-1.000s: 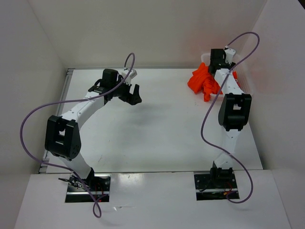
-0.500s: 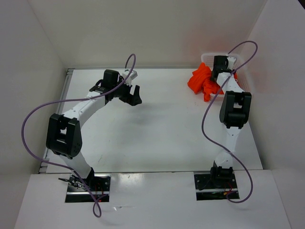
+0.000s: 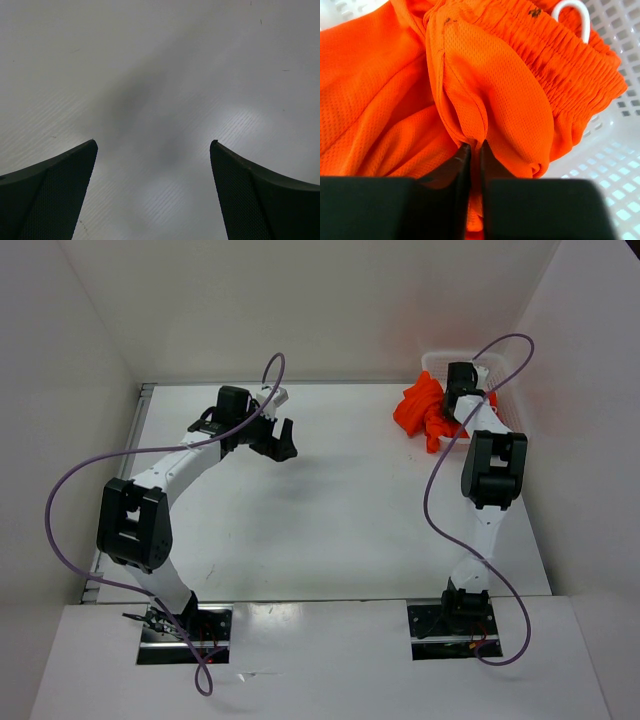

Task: Fold and stack the shorts
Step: Grab the shorts from the pile

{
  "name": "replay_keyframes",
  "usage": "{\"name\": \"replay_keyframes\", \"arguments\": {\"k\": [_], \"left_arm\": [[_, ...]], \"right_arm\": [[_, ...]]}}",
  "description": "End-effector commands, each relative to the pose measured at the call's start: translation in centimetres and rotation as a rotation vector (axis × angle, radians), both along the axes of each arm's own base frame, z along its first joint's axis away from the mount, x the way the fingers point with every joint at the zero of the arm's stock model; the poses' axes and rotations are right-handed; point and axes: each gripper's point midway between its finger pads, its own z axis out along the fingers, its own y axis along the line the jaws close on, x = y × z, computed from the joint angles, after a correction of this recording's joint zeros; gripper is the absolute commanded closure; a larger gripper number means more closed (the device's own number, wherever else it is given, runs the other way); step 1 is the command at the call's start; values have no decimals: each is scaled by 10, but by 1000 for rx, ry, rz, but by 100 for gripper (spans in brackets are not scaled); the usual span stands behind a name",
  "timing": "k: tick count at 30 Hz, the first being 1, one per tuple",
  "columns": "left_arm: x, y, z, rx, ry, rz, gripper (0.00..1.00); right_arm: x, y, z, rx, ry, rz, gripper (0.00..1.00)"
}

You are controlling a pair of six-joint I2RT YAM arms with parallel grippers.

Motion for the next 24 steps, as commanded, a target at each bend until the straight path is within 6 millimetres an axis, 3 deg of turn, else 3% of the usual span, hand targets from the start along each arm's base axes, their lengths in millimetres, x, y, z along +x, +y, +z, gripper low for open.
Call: {"name": "replay_keyframes", "arguments": {"k": [1,6,11,12,14,15,16,18,19,22,23,24], "left_arm": [[9,-3,20,-11,-54,-2,0],[7,-5,21,-23,-50,-17,0],[7,-7,23,-32,-57,-26,0],[7,-7,27,-35,-66,-26,0],[5,-6,37,-40,-87,-26,0],[5,-6,37,-40,-87,-26,0],[2,-5,39,-41,-90,-26,0],[-3,-4,45,-45,-103,-26,0],[-6,-3,42,-43,-97,-26,0],[-13,-1,48,-47,-110,-26,0],[-14,-1,59,-55,-140,-26,0],[-16,0,60,-55,-142,-26,0]], "right_arm": [[0,-5,-1,-16,0,-10,98],[10,-4,59,-61,-103,18,100],[3,10,106,-106,-175,-3,100],[0,15,104,-105,-172,6,100],[-5,29,125,-119,-211,16,100],[-12,34,123,-130,-194,27,100],[-13,38,143,-142,-245,32,100],[-22,48,157,-193,-263,26,100],[-26,50,180,-209,-308,31,100],[-38,54,202,-210,-348,31,100],[-46,58,226,-206,-398,34,100],[-52,58,230,-205,-404,33,100]]}}
